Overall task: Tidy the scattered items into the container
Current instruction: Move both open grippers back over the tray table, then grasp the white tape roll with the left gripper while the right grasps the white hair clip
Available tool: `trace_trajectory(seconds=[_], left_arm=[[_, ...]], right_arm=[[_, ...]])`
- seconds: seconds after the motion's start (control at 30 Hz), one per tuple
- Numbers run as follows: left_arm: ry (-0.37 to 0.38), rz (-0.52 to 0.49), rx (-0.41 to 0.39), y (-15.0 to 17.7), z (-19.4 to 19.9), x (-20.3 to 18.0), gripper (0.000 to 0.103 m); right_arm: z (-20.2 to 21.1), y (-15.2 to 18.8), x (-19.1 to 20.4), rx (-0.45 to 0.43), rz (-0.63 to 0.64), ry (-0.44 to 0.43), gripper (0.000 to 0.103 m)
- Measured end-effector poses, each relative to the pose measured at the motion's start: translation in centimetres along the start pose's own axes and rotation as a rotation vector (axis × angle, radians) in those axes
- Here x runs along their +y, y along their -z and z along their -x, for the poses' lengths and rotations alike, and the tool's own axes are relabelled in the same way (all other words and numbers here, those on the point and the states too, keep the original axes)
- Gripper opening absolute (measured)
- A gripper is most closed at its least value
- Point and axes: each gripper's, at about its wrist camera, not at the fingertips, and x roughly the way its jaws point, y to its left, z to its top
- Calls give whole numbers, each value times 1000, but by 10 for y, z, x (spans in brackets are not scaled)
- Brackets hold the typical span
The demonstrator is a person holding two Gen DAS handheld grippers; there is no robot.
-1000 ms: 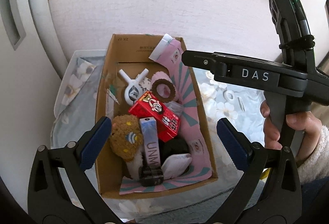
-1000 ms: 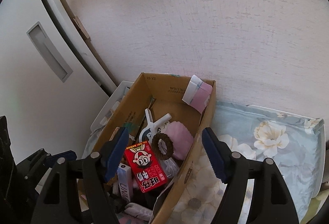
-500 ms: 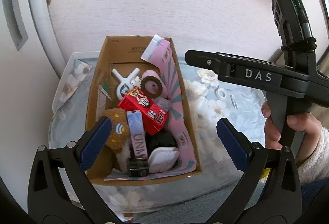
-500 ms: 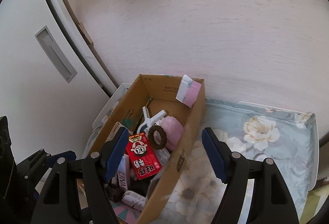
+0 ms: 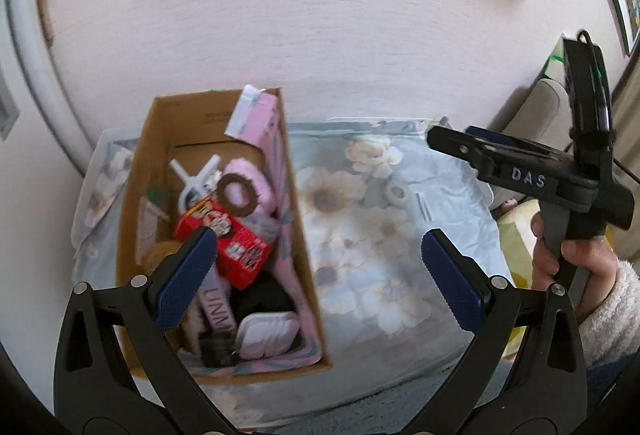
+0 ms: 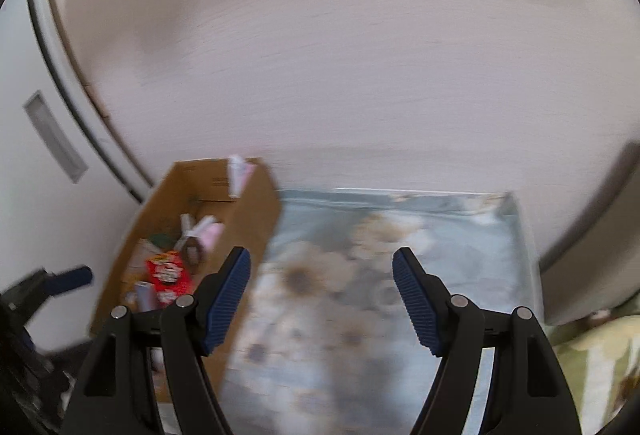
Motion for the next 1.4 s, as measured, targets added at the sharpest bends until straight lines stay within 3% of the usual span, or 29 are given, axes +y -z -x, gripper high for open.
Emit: trace_trajectory(seconds=[0.27,0.53,0.8,0.93,1.17,1.4], left_arm=[[32,-10,10,-38,-29,-29,102],[75,15,115,-66,-99,-62,102],[72,-55,271,-43,-192,-96,102],[88,-30,332,-31,-231,-100,102],[64,9,345,-23,-255,-94,102],[18,-25,326,-14,-260,-95,96]], right_arm=[[-2,18,-58,97,-42,1,70],[-33,53,-84,227,-51,-3,70],[-63,82,-86,284,11,-49,70],[-72,91,-78,273,83,-28,69],[-86,94,-78,257,65,-27,50],[-99,94,-81,250,50,-27,43]])
